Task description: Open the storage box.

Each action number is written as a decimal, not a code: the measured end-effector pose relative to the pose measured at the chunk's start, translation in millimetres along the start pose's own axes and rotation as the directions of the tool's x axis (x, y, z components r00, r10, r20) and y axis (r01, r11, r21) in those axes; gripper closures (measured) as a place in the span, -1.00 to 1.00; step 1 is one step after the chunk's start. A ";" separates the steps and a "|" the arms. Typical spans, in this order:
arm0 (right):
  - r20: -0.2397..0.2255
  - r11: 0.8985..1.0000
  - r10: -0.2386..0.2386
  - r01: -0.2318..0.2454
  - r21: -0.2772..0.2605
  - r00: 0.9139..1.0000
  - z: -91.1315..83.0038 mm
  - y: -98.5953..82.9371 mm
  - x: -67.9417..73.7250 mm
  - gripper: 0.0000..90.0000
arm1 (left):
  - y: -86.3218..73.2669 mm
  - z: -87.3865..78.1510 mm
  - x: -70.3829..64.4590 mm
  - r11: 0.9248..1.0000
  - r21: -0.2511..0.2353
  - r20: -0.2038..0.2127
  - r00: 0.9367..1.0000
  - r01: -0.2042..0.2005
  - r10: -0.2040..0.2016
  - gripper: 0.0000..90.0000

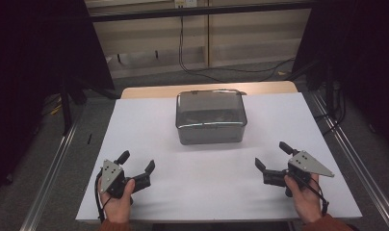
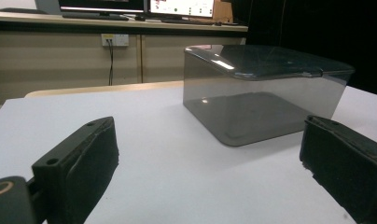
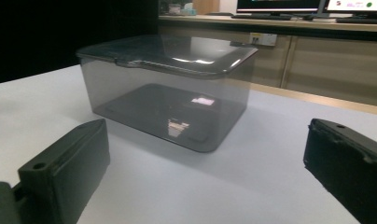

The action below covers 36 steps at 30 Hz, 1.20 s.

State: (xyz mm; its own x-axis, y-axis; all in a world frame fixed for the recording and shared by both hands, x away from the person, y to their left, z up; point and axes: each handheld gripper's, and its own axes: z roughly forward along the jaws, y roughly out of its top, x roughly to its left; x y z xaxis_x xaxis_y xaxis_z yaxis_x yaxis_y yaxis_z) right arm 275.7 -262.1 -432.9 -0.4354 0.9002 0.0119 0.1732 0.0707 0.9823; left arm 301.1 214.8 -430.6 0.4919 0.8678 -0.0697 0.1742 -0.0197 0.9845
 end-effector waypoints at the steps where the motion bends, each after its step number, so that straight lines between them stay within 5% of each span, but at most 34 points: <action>1: -0.007 1.000 0.002 -0.002 0.002 1.000 1.9 0.2 1.5 -1.00 | -0.2 0.4 -0.2 1.000 0.001 -0.001 1.000 0.000 0.000 -0.91; 15: -0.068 1.000 -0.023 0.023 -0.004 0.997 23.7 7.5 18.5 -1.00 | -0.6 0.9 -0.4 1.000 0.013 0.003 1.000 -0.010 0.010 -0.90; 18: -0.059 0.997 -0.071 0.070 -0.018 0.996 28.2 10.1 23.3 -1.00 | -0.6 1.0 0.1 1.000 0.013 0.000 1.000 -0.010 0.010 -0.90; 26: -0.105 0.998 -0.055 0.053 -0.023 0.993 40.3 20.5 32.3 -1.00 | -0.8 1.1 0.7 1.000 0.015 -0.004 1.000 -0.012 0.012 -0.91; 36: -0.121 0.990 -0.144 0.142 -0.028 0.982 58.1 30.1 47.8 -1.00 | -0.7 0.9 0.1 1.000 0.012 -0.002 1.000 -0.016 0.016 -0.91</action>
State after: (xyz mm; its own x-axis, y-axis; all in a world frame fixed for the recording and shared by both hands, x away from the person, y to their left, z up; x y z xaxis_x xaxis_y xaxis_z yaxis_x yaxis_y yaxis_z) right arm 311.5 -192.0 -413.6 -0.5593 0.8220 -0.1072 0.0851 0.1856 0.9789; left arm 301.8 214.4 -431.4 0.4933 0.8682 -0.0537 0.1769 -0.0397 0.9834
